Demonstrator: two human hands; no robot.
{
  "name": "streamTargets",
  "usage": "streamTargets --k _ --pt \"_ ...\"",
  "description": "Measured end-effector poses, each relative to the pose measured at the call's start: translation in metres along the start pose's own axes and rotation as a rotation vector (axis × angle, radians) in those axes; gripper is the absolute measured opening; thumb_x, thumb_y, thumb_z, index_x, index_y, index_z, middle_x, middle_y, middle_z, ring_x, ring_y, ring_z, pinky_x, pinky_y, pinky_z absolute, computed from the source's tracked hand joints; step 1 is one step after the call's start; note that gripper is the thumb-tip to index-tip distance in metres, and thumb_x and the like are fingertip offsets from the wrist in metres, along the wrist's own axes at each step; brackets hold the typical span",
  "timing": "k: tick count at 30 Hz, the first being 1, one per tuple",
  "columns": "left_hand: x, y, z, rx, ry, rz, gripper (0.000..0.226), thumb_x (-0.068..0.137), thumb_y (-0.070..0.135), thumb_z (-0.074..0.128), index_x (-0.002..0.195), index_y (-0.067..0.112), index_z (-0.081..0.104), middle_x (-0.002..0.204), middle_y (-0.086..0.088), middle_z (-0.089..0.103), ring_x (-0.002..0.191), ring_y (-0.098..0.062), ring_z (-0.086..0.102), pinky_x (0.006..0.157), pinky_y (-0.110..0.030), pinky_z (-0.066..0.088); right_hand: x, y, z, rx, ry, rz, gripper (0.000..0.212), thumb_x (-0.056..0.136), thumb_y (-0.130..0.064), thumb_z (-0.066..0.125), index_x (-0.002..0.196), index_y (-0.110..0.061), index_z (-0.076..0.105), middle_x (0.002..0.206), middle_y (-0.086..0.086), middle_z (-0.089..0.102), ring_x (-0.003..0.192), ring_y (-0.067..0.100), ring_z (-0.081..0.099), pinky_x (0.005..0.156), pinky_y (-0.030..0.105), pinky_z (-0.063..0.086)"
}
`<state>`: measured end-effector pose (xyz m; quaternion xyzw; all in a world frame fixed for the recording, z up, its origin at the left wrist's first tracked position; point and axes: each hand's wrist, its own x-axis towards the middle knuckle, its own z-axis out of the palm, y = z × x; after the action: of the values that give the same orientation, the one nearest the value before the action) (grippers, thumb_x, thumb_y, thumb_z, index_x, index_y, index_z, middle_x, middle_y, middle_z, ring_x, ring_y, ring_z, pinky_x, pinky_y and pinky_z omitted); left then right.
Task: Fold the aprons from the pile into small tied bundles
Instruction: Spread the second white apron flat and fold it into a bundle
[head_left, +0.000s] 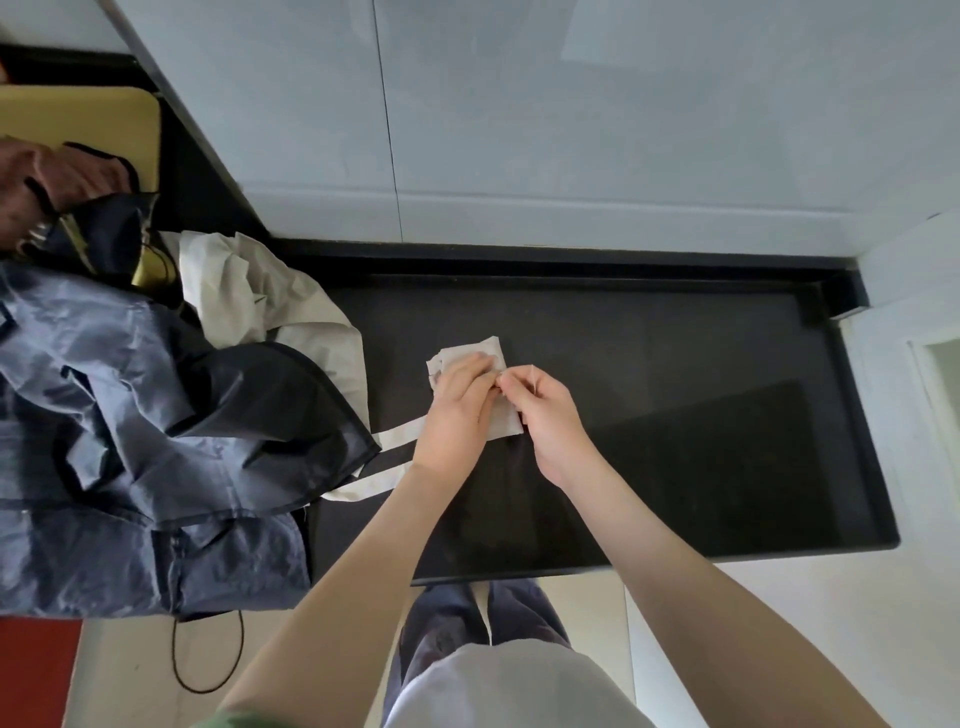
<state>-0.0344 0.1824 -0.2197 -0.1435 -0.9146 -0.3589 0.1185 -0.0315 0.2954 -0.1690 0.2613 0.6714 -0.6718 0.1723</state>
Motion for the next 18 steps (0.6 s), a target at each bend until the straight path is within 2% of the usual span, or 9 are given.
streamTargets --k 1,3,5,7,11,14,16,18 --pt "0.0 0.002 -0.001 0.026 -0.004 0.019 0.021 0.08 0.002 0.067 0.1 -0.001 0.071 0.107 -0.017 0.067 0.109 -0.023 0.052 0.096 -0.041 0.049 -0.001 -0.002 -0.001 0.002 0.004 0.001 0.012 0.097 -0.021 0.056 0.092 -0.018 0.066 0.097 -0.002 0.068 0.096 0.014 0.062 0.084 0.024 0.052" --pt "0.002 0.005 -0.005 0.018 -0.025 -0.079 0.017 0.087 0.016 0.065 0.099 0.009 0.073 0.103 -0.008 0.065 0.104 -0.02 0.048 0.085 -0.037 0.046 -0.004 -0.003 -0.003 0.016 -0.005 0.003 0.013 0.097 -0.02 0.055 0.092 -0.016 0.067 0.096 -0.002 0.068 0.095 0.013 0.062 0.083 0.024 0.051" --pt "0.005 0.009 -0.011 -0.018 -0.091 -0.213 0.015 0.09 0.024 0.064 0.099 0.016 0.073 0.099 0.001 0.059 0.102 -0.019 0.042 0.082 -0.03 0.027 -0.007 -0.005 -0.006 0.011 -0.013 0.001 0.015 0.098 -0.02 0.053 0.095 -0.016 0.067 0.095 -0.003 0.067 0.092 0.011 0.06 0.079 0.02 0.05" --pt "0.014 0.012 -0.016 -0.055 -0.244 -0.314 0.018 0.093 0.03 0.06 0.101 0.018 0.07 0.098 0.003 0.059 0.104 -0.022 0.045 0.079 -0.027 0.019 -0.006 -0.009 -0.007 -0.029 -0.022 -0.003 0.016 0.099 -0.021 0.052 0.099 -0.016 0.067 0.098 -0.003 0.067 0.092 0.01 0.061 0.075 0.018 0.049" --pt "0.033 0.014 -0.021 0.065 -0.505 -0.333 0.022 0.099 0.032 0.047 0.098 0.016 0.062 0.105 0.0 0.06 0.106 -0.021 0.045 0.08 -0.028 0.023 -0.003 -0.01 -0.01 -0.073 -0.018 -0.03 0.017 0.098 -0.015 0.053 0.099 -0.011 0.069 0.099 -0.001 0.068 0.088 0.007 0.061 0.07 0.015 0.048" --pt "0.034 0.014 -0.024 -0.007 -0.569 -0.347 0.012 0.096 0.032 0.052 0.086 0.025 0.054 0.095 0.007 0.053 0.105 -0.018 0.045 0.086 -0.031 0.025 -0.002 -0.008 -0.01 -0.05 0.028 -0.002 0.014 0.096 -0.012 0.055 0.098 -0.009 0.069 0.089 0.0 0.067 0.08 0.005 0.062 0.07 0.018 0.049" --pt "0.035 0.015 -0.024 0.026 -0.587 -0.345 0.013 0.095 0.035 0.052 0.087 0.025 0.056 0.094 0.008 0.052 0.104 -0.018 0.045 0.084 -0.03 0.024 0.0 -0.01 -0.011 -0.05 0.056 0.021 0.011 0.093 -0.008 0.059 0.098 -0.006 0.069 0.076 -0.002 0.065 0.063 -0.002 0.06 0.064 0.017 0.048" --pt "0.039 0.019 -0.023 0.107 -0.604 -0.353 0.017 0.094 0.04 0.052 0.09 0.025 0.058 0.096 0.007 0.053 0.104 -0.017 0.044 0.083 -0.029 0.024 0.003 -0.014 -0.011 -0.067 0.075 0.042 0.01 0.09 -0.006 0.063 0.099 -0.003 0.068 0.074 -0.003 0.064 0.052 -0.005 0.058 0.057 0.014 0.047"
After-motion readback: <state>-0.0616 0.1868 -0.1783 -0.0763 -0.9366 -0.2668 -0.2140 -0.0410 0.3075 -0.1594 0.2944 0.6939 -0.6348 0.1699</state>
